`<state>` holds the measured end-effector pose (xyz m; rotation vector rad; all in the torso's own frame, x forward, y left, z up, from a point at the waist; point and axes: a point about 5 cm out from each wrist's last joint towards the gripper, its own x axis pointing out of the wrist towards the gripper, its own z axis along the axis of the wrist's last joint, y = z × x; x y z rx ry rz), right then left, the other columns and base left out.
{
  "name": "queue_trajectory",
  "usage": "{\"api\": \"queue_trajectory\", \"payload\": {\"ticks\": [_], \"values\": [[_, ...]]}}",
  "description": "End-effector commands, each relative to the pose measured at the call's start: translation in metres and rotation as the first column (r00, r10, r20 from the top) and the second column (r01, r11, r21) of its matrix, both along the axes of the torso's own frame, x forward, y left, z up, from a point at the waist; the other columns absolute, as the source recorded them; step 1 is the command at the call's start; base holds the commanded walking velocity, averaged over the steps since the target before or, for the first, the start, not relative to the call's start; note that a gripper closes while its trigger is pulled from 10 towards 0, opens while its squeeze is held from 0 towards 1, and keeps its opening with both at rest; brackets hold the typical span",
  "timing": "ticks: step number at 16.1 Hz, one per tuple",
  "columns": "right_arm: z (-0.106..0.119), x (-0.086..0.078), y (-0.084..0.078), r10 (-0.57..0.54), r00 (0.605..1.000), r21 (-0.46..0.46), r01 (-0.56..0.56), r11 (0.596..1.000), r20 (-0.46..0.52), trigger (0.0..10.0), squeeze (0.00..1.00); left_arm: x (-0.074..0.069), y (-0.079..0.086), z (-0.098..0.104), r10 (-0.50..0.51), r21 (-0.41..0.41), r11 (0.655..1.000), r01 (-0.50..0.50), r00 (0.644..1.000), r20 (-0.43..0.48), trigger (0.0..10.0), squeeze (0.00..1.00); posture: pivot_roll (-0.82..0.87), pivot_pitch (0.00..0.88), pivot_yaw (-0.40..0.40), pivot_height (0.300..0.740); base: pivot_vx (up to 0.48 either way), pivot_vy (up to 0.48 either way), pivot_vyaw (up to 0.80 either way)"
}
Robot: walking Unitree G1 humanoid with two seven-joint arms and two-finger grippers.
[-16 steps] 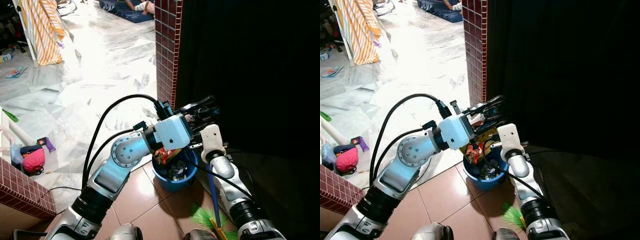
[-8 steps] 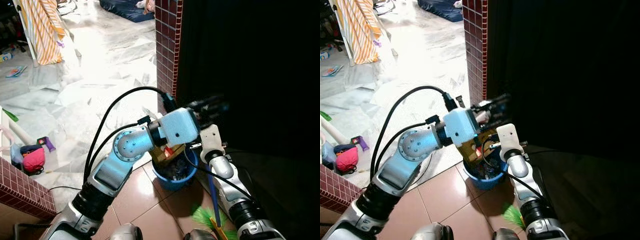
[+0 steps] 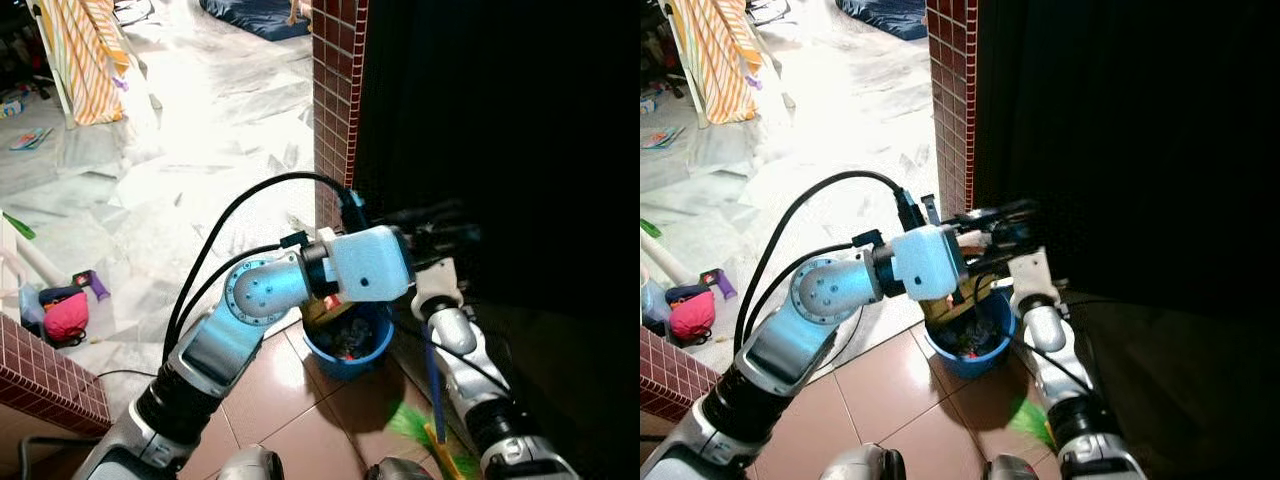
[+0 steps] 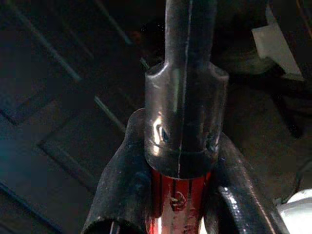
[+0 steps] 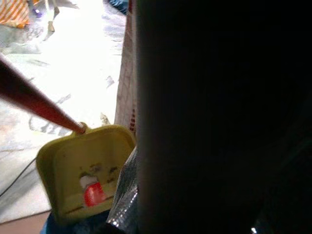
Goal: Sweep floor
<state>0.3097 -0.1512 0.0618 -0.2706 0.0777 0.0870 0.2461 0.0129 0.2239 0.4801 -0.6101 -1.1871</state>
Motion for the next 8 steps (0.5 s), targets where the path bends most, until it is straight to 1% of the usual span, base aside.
{"api": "queue_trajectory", "payload": {"ticks": [1,2,3,4,5,6,7,8], "values": [[0.016,0.01,-0.001,0.01,0.997,-0.034,-0.007,0.999,0.073,10.0,0.0,-0.002,0.002,0.014,-0.005,-0.015,1.0,0.006,0.998,0.061,10.0,0.0,-0.05,0.0,0.027,0.74,0.0,0.0,0.0],[0.019,0.013,-0.004,-0.003,0.996,-0.037,0.006,0.999,0.089,10.0,0.0,-0.001,0.002,0.013,-0.014,0.004,1.0,0.014,0.999,0.041,10.0,0.0,-0.05,0.0,0.027,0.74,0.0,0.0,0.0],[0.02,0.013,-0.007,-0.017,0.995,-0.037,0.02,0.999,0.095,10.0,0.0,0.0,0.002,0.018,-0.007,-0.052,0.999,0.007,1.0,0.005,10.0,0.0,-0.05,0.0,0.031,0.74,0.0,0.0,0.0],[0.022,0.015,-0.009,-0.024,0.995,-0.038,0.028,0.999,0.099,10.0,0.0,0.002,0.002,0.022,0.01,-0.069,0.998,-0.009,1.0,0.022,10.0,0.0,-0.05,0.002,0.033,0.74,0.0,0.0,0.0],[0.025,0.016,-0.014,-0.055,0.992,-0.048,0.061,0.997,0.118,10.0,0.0,0.004,0.004,0.032,0.035,-0.135,0.99,-0.031,0.999,0.028,10.0,0.0,-0.05,0.003,0.031,0.74,0.0,0.0,0.0],[0.025,0.017,-0.017,-0.068,0.991,-0.046,0.074,0.996,0.119,10.0,0.0,0.0,0.001,0.033,0.011,-0.144,0.99,-0.01,1.0,0.01,10.0,0.0,-0.05,0.002,0.028,0.74,0.0,0.0,0.0],[0.025,0.017,-0.017,-0.066,0.991,-0.046,0.072,0.996,0.117,10.0,0.0,-0.002,-0.001,0.032,-0.004,-0.129,0.992,0.005,1.0,0.01,10.0,0.0,-0.05,0.002,0.028,0.74,0.0,0.0,0.0],[0.028,0.02,-0.017,-0.069,0.99,-0.055,0.077,0.996,0.126,10.0,0.0,0.0,0.003,0.037,0.019,-0.172,0.985,-0.016,1.0,0.013,10.0,0.0,-0.05,0.004,0.027,0.74,0.0,0.0,0.0]]}}
